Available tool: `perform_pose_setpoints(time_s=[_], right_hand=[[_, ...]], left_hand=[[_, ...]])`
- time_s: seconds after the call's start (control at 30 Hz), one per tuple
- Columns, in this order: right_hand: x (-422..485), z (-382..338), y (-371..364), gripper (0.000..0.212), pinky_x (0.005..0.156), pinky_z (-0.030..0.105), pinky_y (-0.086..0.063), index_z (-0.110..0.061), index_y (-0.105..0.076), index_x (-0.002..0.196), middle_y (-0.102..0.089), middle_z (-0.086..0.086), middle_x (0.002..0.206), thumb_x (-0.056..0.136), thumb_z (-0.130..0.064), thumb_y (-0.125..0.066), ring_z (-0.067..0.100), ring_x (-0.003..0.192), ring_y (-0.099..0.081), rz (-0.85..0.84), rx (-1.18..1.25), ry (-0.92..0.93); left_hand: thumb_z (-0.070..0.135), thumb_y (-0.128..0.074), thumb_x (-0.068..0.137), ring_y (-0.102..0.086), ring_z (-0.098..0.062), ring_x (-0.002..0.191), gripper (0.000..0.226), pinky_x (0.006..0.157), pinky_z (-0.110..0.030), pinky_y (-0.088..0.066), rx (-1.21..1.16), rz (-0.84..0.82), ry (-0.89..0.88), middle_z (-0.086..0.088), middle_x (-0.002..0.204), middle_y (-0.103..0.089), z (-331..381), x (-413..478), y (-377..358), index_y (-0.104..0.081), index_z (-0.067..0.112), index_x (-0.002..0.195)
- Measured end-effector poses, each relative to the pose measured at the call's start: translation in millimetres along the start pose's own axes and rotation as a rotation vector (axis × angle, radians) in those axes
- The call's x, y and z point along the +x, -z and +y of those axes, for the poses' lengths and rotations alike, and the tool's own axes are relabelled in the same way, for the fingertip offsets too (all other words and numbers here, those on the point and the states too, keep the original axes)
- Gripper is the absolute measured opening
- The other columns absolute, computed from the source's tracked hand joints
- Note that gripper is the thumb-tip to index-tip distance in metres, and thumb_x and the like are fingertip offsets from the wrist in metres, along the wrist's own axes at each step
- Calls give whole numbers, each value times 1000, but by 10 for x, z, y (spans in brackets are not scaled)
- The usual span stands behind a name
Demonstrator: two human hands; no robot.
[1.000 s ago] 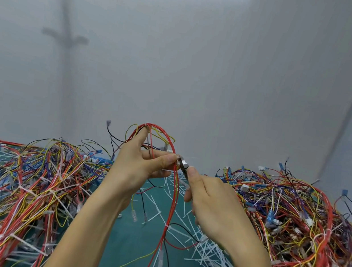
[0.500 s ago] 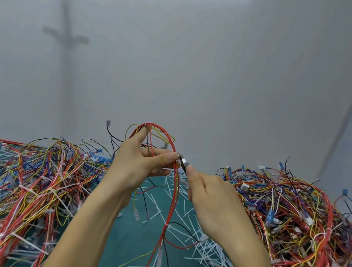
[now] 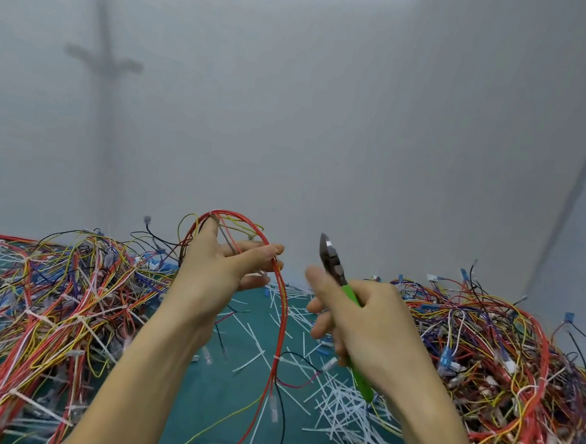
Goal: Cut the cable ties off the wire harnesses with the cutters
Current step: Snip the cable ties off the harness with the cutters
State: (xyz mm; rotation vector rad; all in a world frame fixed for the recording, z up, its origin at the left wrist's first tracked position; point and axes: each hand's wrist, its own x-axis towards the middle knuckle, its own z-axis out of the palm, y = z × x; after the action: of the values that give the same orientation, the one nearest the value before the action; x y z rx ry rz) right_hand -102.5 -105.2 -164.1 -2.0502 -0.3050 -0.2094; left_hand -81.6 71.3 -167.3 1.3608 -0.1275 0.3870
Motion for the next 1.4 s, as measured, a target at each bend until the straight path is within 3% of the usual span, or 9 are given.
perform_pose_setpoints(time_s=[0.13, 0.43, 0.6, 0.7, 0.87, 1.03, 1.13, 1.27, 1.4], right_hand=[[-36, -5, 4, 41, 57, 28, -53, -16, -71, 72, -73, -8, 65, 70, -57, -77, -1, 46, -56, -130, -182, -20], [-32, 15, -121, 20, 69, 33, -58, -21, -68, 70, -69, -5, 72, 69, -35, -82, 11, 69, -65, -124, -392, -43], [25, 96, -109, 24, 75, 37, -57, -25, -61, 89, -68, -5, 83, 74, -35, -78, 16, 79, -67, -11, -356, -32], [42, 137, -64, 20, 63, 30, -52, -21, -68, 80, -67, -5, 70, 79, -39, -76, 11, 61, -59, -36, -205, -47], [45, 127, -61, 23, 61, 41, -55, -10, -67, 71, -62, -1, 58, 83, -29, -75, 15, 55, -55, -42, 27, -40], [0, 28, 18, 15, 54, 29, -55, -14, -70, 72, -64, -2, 56, 81, -21, -79, 11, 51, -60, -39, 286, 45], [-27, -1, 70, 13, 53, 30, -56, -14, -70, 75, -66, -2, 61, 79, -21, -81, 12, 51, -61, -31, 331, 91], [-42, 6, 99, 12, 56, 33, -57, -18, -71, 77, -66, 0, 60, 81, -25, -80, 15, 51, -63, -45, 292, 87], [-22, 31, 77, 12, 53, 32, -56, -22, -70, 74, -66, 2, 58, 80, -27, -79, 15, 49, -62, 10, 264, 89]], left_hand=[[5, -76, 79, -72, -13, 69, 67, 59, -18, -54, -20, 68, 4, -19, 98, -71, -38, 8, -32, -41, -5, 135], [-2, -73, 82, -69, -15, 63, 58, 61, -19, -56, -144, 187, 9, -18, 87, -68, -10, -12, -107, -44, -8, 133], [-1, -73, 82, -73, -19, 74, 50, 64, -20, -57, -188, 176, 16, -11, 80, -72, 26, -23, -81, -50, -7, 126], [-2, -72, 82, -73, -17, 72, 32, 63, -18, -56, -248, 145, 36, -9, 81, -75, 67, -31, -79, -56, 3, 109], [2, -71, 82, -74, -16, 75, 13, 60, -17, -55, -268, 107, 60, -9, 85, -76, 54, -17, -56, -61, 6, 88], [16, -70, 81, -72, -11, 69, 48, 61, -16, -55, -91, -82, 126, -8, 94, -77, -8, 5, 27, -54, -10, 117], [17, -58, 95, -70, -9, 63, 42, 57, -16, -54, 11, -182, 168, -6, 92, -77, -53, -20, 0, -45, -1, 131], [35, -48, 101, -72, -15, 67, 32, 57, -20, -56, 235, -278, 231, -2, 87, -77, -48, -57, -42, -60, 10, 119], [68, -36, 90, -74, -22, 69, 70, 59, -24, -56, 554, -402, 286, -8, 82, -77, 37, -100, -24, -75, 9, 87]])
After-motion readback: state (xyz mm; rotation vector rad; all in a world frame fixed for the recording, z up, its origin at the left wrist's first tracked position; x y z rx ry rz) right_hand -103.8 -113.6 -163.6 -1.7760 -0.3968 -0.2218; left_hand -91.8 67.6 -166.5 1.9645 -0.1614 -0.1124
